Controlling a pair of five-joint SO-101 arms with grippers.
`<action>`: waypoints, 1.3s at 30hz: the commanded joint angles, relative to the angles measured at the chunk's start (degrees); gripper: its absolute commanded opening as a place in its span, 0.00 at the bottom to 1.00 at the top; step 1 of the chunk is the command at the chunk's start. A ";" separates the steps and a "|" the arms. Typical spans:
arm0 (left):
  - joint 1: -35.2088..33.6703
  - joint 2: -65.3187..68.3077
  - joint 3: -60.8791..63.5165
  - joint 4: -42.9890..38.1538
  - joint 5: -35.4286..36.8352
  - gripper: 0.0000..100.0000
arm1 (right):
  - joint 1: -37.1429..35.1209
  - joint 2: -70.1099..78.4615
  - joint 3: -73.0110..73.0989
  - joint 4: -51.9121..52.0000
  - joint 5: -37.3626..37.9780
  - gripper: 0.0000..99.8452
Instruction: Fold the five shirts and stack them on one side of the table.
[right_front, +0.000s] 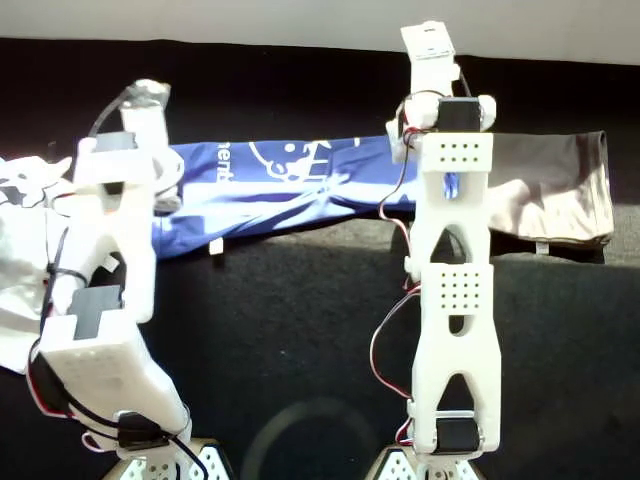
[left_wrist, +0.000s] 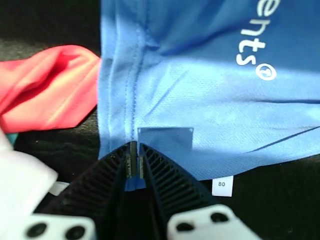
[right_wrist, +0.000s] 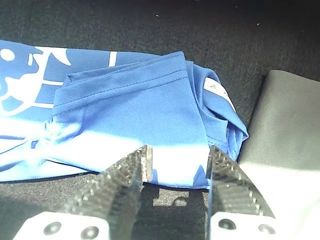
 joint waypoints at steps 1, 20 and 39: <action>-7.16 -1.54 -4.44 0.44 0.35 0.12 | 0.40 -5.41 -5.05 0.75 -0.35 0.18; -32.84 25.80 -36.70 -1.41 -9.32 0.12 | -3.38 -38.64 11.30 0.75 -0.53 0.18; -10.07 26.86 -63.87 35.43 -8.00 0.12 | -3.12 -85.14 92.53 -3.21 0.00 0.18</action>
